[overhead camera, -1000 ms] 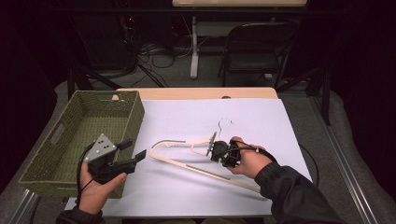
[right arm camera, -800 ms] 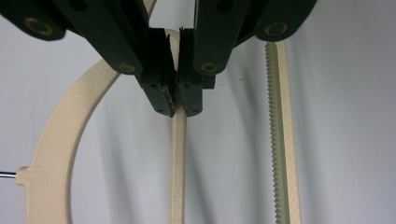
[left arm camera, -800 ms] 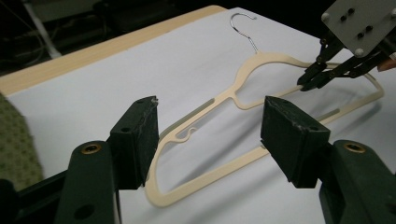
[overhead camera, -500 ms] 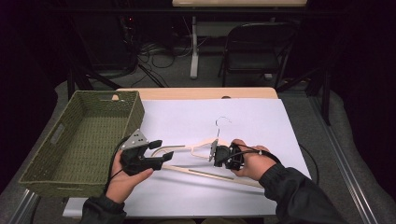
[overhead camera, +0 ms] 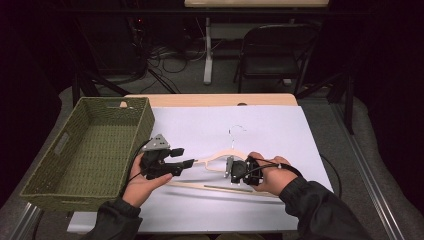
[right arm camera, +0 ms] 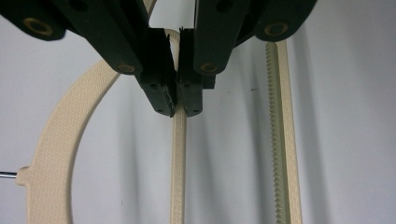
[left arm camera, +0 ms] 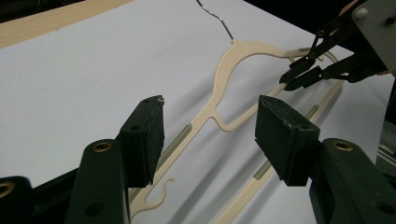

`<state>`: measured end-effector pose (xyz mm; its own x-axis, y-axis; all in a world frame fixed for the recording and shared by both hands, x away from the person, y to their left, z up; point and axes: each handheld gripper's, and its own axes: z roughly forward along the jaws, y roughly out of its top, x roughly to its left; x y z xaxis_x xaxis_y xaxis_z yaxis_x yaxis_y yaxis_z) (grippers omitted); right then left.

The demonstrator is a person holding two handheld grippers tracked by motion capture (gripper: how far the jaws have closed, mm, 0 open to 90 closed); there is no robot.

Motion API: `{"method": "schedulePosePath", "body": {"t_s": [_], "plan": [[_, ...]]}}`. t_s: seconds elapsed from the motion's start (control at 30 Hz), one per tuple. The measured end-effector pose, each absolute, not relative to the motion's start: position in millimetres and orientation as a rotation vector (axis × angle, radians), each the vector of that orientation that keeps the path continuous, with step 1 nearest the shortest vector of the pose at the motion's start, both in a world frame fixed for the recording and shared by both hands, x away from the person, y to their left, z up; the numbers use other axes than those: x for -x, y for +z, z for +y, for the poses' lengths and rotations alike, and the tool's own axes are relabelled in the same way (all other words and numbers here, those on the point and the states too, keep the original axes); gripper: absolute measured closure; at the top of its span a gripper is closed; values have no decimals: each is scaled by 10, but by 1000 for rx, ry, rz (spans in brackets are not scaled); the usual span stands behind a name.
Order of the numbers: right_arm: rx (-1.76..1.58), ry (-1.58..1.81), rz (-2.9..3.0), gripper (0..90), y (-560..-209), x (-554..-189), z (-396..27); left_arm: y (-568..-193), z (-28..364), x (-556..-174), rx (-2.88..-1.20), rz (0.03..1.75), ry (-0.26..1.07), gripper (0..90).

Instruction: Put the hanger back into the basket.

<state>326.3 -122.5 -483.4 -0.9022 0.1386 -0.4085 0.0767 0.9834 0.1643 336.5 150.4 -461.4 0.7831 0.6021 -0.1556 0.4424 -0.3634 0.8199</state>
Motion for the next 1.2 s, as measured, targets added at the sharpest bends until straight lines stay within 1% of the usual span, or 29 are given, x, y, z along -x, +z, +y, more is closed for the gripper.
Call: {"method": "schedulePosePath", "body": {"t_s": [0.1, 0.13, 0.17, 0.27, 0.53, 0.83, 0.93, 1.2], "plan": [[-146, 193, 2693, 858, -4840, -3253, -1215, -4624, 1489, -3398, -2015, 785, 205, 433], [-129, 201, 2687, 858, -4846, -3245, -1206, -4629, 1483, -3412, -2012, 779, 194, 456], [-132, 201, 2685, 858, -4846, -3236, -1203, -4642, 1472, -3440, -2022, 791, 127, 463], [-104, 205, 2675, 858, -4841, -3227, -1197, -4660, 1462, -3453, -2043, 786, 132, 463], [-52, 206, 2676, 858, -4855, -3209, -1204, -4708, 1445, -3477, -2073, 797, 76, 469], [52, 238, 2678, 858, -4837, -3176, -1215, -4799, 1408, -3518, -2096, 799, -64, 470], [57, 239, 2673, 858, -4834, -3168, -1210, -4826, 1395, -3525, -2104, 795, -81, 474], [108, 250, 2663, 858, -4831, -3146, -1207, -4920, 1360, -3576, -2129, 801, -183, 483]]}}
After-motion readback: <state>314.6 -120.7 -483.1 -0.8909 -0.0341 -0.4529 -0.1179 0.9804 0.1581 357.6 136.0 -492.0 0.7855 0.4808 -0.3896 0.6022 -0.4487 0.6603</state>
